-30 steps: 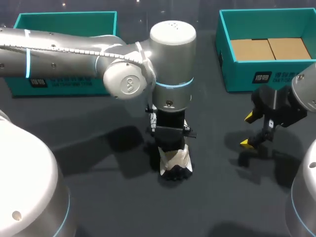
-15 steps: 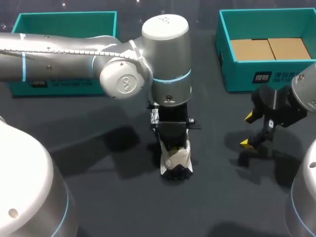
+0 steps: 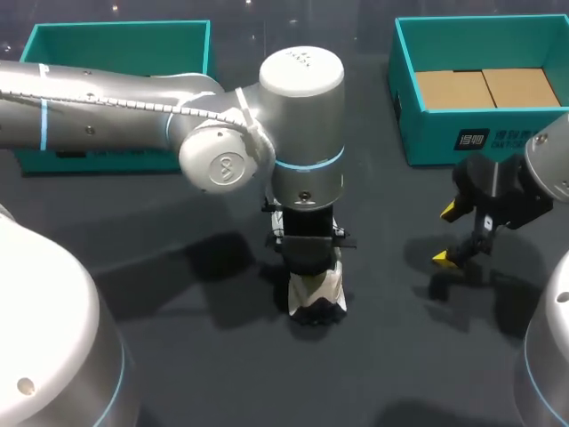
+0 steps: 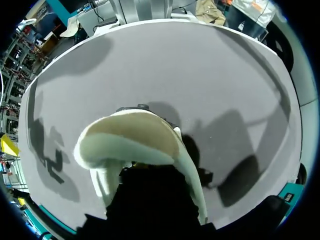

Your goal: Take the shoe out of the shoebox, open the shoe tongue, remove and reinsert the insole, then place the shoe into the shoebox

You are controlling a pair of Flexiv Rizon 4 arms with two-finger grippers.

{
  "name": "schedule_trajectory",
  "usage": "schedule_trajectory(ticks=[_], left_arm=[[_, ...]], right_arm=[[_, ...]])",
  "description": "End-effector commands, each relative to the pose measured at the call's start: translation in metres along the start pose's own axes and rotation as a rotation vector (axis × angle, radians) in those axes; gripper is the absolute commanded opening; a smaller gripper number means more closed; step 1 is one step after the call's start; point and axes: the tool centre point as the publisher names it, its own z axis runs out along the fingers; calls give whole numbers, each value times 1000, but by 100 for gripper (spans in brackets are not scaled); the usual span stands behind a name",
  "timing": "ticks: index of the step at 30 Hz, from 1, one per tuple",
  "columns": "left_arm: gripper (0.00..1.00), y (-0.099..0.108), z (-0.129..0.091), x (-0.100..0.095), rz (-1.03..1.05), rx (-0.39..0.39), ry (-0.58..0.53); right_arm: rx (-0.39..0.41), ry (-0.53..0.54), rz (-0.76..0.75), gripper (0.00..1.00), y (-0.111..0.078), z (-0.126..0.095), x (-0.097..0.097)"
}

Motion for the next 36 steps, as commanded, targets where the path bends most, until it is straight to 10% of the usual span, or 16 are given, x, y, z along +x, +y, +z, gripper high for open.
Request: schedule_trajectory(ticks=[1,13,30,36], left_arm=[[0,7,4,-2,-7,-11,6],[0,4,-63,1,10,-160,-81],[1,31,-53,8,-176,-331,-77],[27,37,-51,4,-194,-318,-64]], right_arm=[[2,-3,1,100,0,-1,2],[2,-3,1,100,0,-1,2],[2,-3,1,100,0,-1,2],[2,-3,1,100,0,-1,2]])
